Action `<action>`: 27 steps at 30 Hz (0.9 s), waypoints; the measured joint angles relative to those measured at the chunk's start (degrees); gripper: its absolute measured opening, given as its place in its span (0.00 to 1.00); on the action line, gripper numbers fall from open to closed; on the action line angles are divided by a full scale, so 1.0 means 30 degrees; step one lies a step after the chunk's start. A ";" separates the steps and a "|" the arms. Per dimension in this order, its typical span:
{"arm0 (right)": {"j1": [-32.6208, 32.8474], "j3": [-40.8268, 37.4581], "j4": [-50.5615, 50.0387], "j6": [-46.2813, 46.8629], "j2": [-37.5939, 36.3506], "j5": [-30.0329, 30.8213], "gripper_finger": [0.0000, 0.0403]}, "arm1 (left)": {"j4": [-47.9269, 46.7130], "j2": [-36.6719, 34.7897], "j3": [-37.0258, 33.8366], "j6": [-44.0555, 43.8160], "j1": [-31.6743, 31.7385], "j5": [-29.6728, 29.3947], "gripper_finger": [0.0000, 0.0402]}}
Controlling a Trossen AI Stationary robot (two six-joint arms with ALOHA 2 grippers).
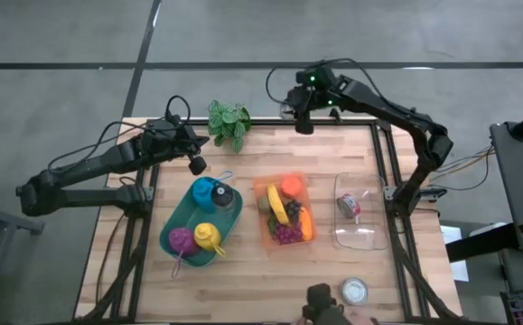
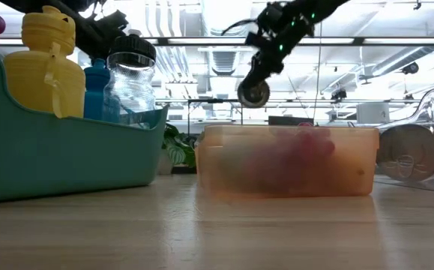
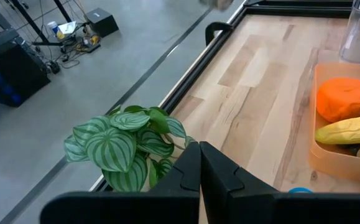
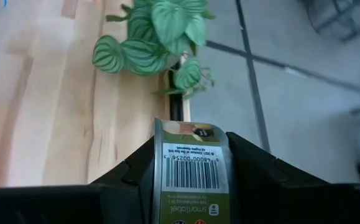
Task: Pick & Place Food Item
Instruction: Put the top green tuna can into the transparent bin
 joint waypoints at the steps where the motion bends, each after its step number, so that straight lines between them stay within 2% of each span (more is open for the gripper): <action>1: 0.0020 0.0331 -0.0491 0.0543 -0.0146 0.0218 0.36 | 0.0000 0.0000 0.0000 0.0000 0.0000 0.0000 0.01; 7: 0.0377 0.2240 -0.3959 0.4253 -0.1303 0.1883 0.36 | -0.0007 0.0000 0.0000 0.0000 0.0000 0.0000 0.01; 14: 0.0884 0.3610 -0.7301 0.9376 -0.3190 0.2651 0.36 | -0.0022 0.0000 0.0000 0.0000 0.0000 -0.0004 0.01; 27: 0.3974 0.3348 -1.4587 1.8247 -0.6596 0.8332 0.36 | -0.0036 0.0000 0.0000 0.0000 0.0000 -0.0004 0.01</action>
